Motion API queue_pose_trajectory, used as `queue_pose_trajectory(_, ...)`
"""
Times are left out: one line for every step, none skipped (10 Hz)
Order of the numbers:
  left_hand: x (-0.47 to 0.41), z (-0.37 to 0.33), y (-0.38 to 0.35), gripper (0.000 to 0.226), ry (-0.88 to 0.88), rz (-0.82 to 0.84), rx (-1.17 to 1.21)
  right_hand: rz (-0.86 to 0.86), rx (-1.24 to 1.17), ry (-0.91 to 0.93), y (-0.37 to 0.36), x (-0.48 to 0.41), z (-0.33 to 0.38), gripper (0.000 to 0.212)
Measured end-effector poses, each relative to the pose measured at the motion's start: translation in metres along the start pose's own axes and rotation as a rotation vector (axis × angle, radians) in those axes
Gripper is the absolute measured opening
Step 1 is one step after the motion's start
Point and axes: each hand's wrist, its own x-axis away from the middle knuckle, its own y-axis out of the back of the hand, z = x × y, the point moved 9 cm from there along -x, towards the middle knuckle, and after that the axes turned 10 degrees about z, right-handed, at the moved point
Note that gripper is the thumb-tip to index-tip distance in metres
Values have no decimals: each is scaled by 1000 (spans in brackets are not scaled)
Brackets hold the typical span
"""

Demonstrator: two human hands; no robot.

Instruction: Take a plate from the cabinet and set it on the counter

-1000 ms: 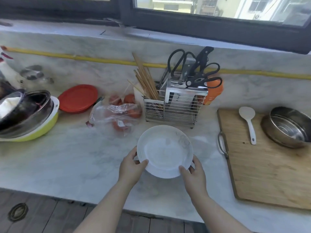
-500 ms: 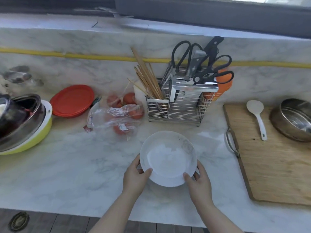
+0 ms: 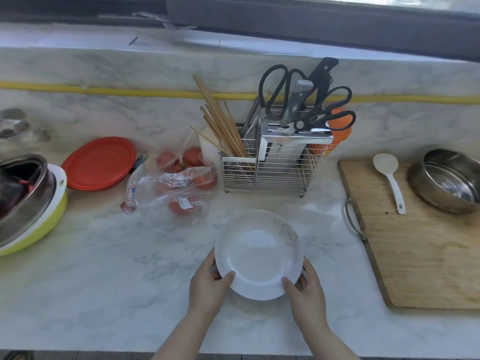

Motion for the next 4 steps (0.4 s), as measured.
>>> queue_pose_trajectory(1,-3,-1,65,-19,0,-28,-14,-10,-16,1,0,-5,58)
queue_pose_trajectory(1,-6,-2,60,-32,5,-73,0,6,-31,3,-2,-10,58)
queue_pose_trajectory(-1,-8,-1,58,-24,24,-110,45,36,-63,5,-3,-14,60)
queue_pose_trajectory(3,-17,1,60,-15,57,-151,2,90,-91,18,1,-12,70)
